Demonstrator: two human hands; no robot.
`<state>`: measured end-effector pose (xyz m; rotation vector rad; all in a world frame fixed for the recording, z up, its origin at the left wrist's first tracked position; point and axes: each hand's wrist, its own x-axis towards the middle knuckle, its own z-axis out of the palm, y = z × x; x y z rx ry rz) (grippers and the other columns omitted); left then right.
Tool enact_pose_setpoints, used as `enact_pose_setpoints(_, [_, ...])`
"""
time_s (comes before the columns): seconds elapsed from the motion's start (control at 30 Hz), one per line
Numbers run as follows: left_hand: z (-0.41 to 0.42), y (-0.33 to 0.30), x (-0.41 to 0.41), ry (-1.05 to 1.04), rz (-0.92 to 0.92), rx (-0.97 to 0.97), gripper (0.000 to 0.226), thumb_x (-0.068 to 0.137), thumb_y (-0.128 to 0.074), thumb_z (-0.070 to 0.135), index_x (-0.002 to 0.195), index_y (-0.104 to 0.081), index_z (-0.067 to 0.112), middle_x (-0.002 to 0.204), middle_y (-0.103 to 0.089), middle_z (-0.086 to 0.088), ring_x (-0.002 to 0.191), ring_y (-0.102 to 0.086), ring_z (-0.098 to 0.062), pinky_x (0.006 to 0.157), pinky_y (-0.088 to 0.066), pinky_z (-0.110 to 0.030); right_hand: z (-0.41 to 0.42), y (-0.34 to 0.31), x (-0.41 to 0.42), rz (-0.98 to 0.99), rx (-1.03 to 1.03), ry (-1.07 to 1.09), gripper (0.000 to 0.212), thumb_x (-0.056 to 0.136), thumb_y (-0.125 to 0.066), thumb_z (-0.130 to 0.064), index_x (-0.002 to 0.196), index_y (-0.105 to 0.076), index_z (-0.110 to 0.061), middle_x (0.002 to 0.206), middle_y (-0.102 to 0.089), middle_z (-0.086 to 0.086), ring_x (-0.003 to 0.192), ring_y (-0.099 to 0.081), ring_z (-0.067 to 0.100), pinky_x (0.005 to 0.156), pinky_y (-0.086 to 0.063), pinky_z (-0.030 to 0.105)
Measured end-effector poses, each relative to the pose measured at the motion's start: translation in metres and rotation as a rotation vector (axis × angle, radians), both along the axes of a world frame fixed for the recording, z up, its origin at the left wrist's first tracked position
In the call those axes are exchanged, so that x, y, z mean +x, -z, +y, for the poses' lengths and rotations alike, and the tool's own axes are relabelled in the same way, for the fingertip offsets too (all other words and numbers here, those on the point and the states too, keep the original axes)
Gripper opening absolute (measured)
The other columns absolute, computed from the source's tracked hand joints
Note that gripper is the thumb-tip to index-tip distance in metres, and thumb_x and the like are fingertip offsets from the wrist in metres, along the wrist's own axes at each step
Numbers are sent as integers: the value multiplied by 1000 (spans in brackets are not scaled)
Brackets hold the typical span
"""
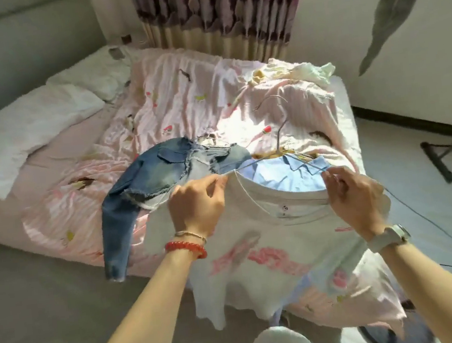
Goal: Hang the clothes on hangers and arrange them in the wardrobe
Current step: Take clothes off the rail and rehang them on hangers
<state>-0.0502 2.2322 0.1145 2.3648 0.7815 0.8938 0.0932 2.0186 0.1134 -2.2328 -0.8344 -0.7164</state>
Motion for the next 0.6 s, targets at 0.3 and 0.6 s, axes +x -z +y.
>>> enact_pose_setpoints(0.3, [-22, -30, 246, 103, -124, 198, 21, 85, -61, 29, 73, -70, 14, 67, -67, -7, 78, -58, -28, 78, -27, -36, -30, -13, 197, 18, 103, 322, 12, 87, -60, -14, 83, -69, -8, 78, -69, 13, 69, -61, 31, 74, -41, 41])
enact_pose_setpoints(0.6, [-7, 83, 413, 103, 496, 105, 51, 92, -42, 32, 141, -31, 28, 146, -33, -3, 137, -18, -22, 109, -4, -51, -8, 94, 358, 746, -299, 349, 58, 92, -49, -28, 144, -22, -24, 151, -23, 4, 139, -18, 23, 112, -10, 55])
